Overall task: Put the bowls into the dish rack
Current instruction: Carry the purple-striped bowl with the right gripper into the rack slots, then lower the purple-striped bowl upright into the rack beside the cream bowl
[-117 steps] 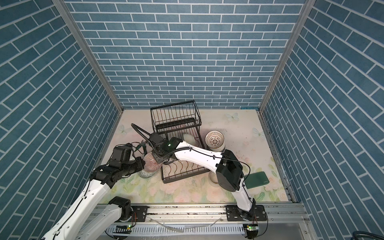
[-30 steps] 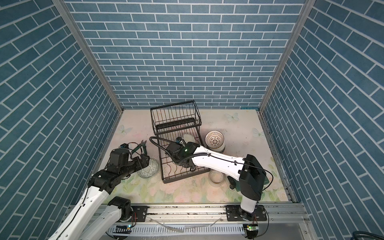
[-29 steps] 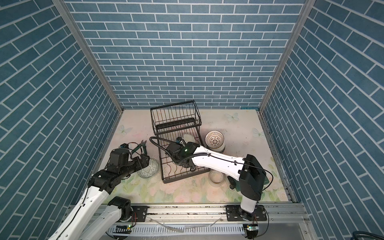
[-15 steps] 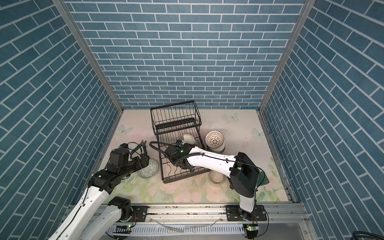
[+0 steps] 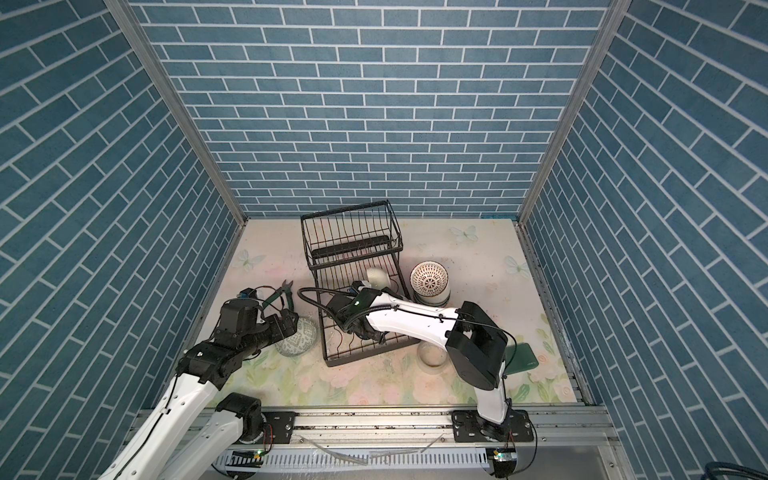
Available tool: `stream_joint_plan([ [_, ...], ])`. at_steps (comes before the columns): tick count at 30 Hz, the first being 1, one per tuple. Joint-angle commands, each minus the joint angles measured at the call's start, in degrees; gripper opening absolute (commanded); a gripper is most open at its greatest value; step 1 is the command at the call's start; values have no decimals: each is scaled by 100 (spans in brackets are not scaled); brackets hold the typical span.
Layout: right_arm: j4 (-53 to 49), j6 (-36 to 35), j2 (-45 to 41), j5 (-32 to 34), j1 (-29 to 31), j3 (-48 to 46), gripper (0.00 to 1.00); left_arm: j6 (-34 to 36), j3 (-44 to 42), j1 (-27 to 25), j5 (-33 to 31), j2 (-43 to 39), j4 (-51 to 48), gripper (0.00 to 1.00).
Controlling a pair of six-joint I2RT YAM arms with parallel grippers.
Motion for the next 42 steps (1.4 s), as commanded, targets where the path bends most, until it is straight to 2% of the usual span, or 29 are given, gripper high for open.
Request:
stream_joint_plan([
  [1,-252,-144,136,472,-1,272,0,75,-81,13,-61,-77,-3,97],
  [21,-251,-362,847,723,227,473,0,54,-187,22,-76,61,174,97],
  [42,-684,83,1640,177,814,874,0,55,-223,40,-85,70,241,97],
])
